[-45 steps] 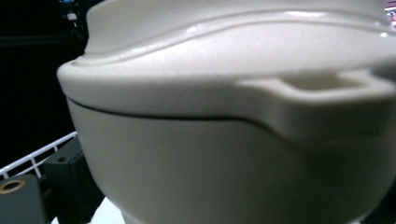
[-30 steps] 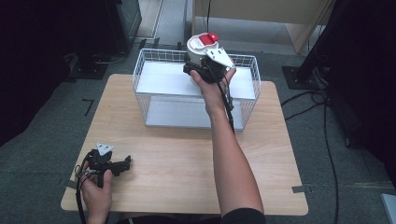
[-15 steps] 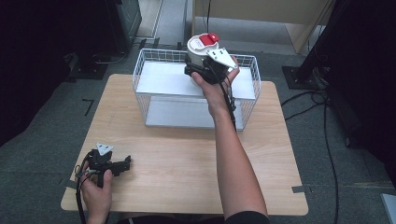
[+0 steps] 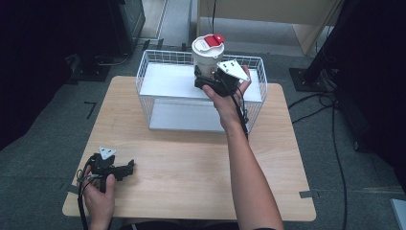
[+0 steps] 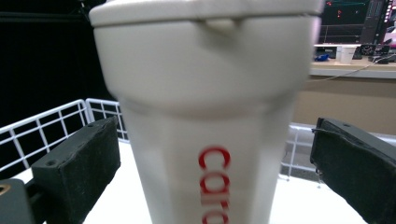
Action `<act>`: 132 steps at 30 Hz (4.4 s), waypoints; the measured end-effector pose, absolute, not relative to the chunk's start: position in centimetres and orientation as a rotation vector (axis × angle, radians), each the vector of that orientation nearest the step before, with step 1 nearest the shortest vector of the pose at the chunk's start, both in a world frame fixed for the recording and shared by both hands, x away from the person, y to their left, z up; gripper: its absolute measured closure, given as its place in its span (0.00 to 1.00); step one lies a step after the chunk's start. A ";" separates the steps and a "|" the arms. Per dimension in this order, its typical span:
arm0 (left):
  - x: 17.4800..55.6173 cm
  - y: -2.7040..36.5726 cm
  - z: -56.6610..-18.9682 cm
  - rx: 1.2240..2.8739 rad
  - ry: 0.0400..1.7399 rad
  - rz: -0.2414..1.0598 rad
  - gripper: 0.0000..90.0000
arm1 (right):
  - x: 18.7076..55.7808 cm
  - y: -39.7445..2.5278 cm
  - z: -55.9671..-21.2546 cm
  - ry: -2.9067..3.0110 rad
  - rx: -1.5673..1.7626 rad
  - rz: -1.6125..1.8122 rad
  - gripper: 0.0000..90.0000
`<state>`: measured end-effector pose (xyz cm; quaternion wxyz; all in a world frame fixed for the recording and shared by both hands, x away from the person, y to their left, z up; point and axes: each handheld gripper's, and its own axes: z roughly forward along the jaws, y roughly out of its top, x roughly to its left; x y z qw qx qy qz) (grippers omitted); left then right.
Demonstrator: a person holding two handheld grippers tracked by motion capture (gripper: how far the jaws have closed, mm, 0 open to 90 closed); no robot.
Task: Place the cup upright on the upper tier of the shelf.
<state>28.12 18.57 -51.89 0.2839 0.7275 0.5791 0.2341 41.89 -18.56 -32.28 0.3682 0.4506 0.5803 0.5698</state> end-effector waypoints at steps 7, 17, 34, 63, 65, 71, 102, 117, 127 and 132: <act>28.1 18.6 -51.9 1.948 1.547 0.630 0.00 | 39.8 -19.5 -33.1 1.504 1.125 1.464 0.02; 28.1 18.6 -51.9 1.948 1.548 0.630 0.00 | 37.1 -21.2 -34.6 1.517 1.097 1.452 0.02; 28.1 18.6 -51.9 1.949 1.548 0.628 0.00 | 32.6 -25.3 -38.0 1.528 1.113 1.393 0.02; 28.1 18.6 -51.9 1.950 1.548 0.627 0.00 | 27.2 -32.2 -44.1 1.530 1.245 1.279 0.02; 28.1 18.6 -51.9 1.949 1.548 0.627 0.00 | 26.8 -32.8 -44.4 1.531 1.254 1.265 0.02; 28.1 18.6 -51.9 1.948 1.548 0.627 0.00 | 25.6 -34.7 -45.7 1.523 1.301 1.227 0.02; 28.1 18.6 -51.9 1.948 1.549 0.627 0.00 | 19.5 -42.5 -51.0 1.533 1.500 0.992 0.02; 28.1 18.6 -51.9 1.948 1.548 0.628 0.00 | 19.0 -43.3 -52.1 1.671 1.599 0.905 0.02; 28.1 18.6 -51.9 1.947 1.548 0.627 0.00 | 19.5 -43.2 -52.6 1.867 1.682 0.808 0.02; 28.1 18.6 -51.9 1.948 1.548 0.627 0.00 | 19.1 -43.2 -52.6 1.879 1.673 0.816 0.02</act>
